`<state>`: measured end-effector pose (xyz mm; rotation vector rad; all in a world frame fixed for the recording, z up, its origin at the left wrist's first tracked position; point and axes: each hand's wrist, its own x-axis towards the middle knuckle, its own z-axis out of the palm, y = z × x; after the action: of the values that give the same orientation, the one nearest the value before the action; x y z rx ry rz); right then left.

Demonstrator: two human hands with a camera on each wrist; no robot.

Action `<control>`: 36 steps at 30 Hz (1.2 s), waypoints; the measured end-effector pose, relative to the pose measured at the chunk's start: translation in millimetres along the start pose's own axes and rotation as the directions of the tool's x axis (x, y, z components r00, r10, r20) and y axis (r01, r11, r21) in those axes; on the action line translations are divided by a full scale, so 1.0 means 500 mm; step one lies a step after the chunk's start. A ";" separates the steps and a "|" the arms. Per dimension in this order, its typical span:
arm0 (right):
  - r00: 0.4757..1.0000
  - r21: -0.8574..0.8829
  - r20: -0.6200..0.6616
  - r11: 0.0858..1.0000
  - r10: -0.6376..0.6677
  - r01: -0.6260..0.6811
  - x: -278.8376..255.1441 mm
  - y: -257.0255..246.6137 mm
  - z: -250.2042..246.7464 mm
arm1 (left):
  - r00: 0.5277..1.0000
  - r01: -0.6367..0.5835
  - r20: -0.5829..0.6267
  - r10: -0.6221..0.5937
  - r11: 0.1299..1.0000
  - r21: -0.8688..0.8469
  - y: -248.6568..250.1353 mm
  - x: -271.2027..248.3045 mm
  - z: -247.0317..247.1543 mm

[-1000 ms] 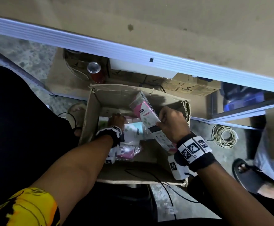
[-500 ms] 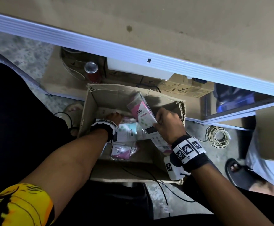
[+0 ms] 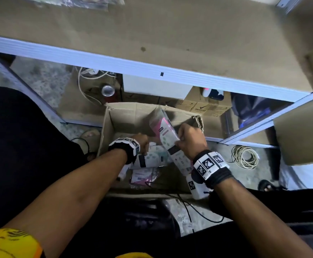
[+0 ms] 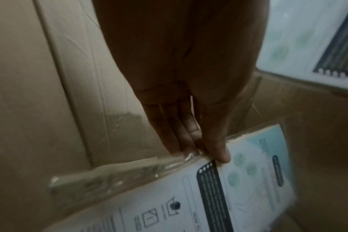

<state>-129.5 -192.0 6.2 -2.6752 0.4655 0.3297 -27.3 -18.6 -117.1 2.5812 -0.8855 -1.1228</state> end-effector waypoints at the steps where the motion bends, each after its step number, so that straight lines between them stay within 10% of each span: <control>1: 1.000 0.005 -0.006 1.000 0.004 -0.004 0.002 0.000 0.002 | 1.000 0.002 -0.023 -0.003 1.000 -0.026 0.001 -0.005 -0.009; 28: 0.872 0.105 -0.484 0.984 -0.073 0.141 -0.244 -0.167 -0.411 | 0.947 -0.043 -0.319 -0.046 0.963 -0.265 0.184 -0.482 -0.470; 36: 0.812 0.175 -0.578 0.960 -0.081 0.220 -0.247 -0.219 -0.541 | 0.781 -0.072 -0.615 -0.109 0.962 -0.262 0.201 -0.587 -0.619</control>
<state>-159.5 -178.8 321.3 -2.5134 0.4189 -0.5622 -7.7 55.8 314.3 2.4603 -0.4961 -0.2843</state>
